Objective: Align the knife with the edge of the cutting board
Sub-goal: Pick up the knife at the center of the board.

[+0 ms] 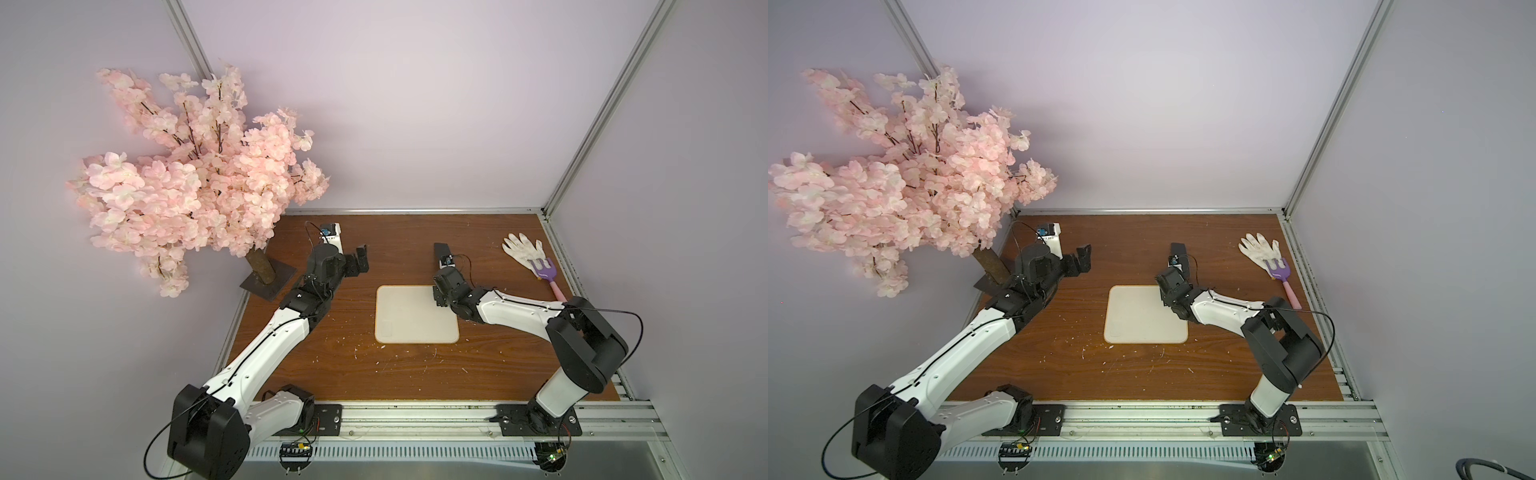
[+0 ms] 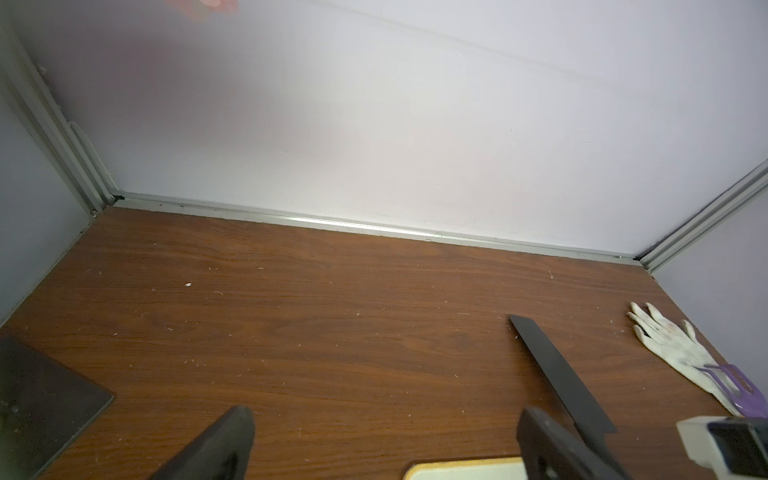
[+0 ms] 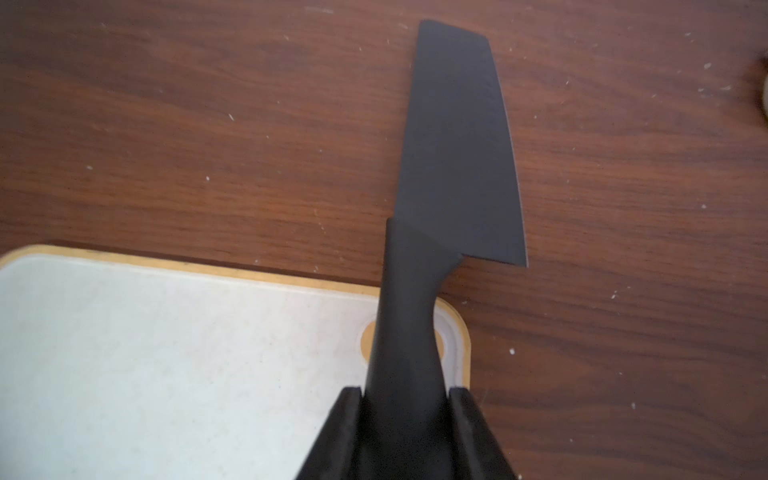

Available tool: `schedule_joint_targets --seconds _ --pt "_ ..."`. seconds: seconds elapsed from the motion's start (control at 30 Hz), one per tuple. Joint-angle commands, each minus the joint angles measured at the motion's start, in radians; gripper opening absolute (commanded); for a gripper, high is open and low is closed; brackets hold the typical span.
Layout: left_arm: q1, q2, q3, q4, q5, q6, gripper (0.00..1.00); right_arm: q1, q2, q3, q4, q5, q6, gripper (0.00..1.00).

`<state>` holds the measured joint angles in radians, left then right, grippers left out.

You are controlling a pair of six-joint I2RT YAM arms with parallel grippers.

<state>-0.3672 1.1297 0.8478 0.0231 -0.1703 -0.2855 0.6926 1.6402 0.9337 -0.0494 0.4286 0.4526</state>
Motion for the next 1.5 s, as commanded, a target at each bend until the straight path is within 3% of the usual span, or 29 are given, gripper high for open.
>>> schedule_joint_targets --seconds 0.0,0.87,1.47 --pt "-0.012 0.001 0.005 -0.017 -0.019 0.017 1.00 -0.002 -0.066 0.006 0.015 0.041 -0.015 0.00" --pt "-0.025 0.002 0.004 -0.018 -0.023 0.020 1.00 0.094 -0.279 -0.041 -0.118 0.123 0.007 0.00" --pt "-0.027 0.010 0.005 -0.018 -0.023 0.022 1.00 0.210 -0.339 -0.126 -0.234 0.118 0.136 0.00"
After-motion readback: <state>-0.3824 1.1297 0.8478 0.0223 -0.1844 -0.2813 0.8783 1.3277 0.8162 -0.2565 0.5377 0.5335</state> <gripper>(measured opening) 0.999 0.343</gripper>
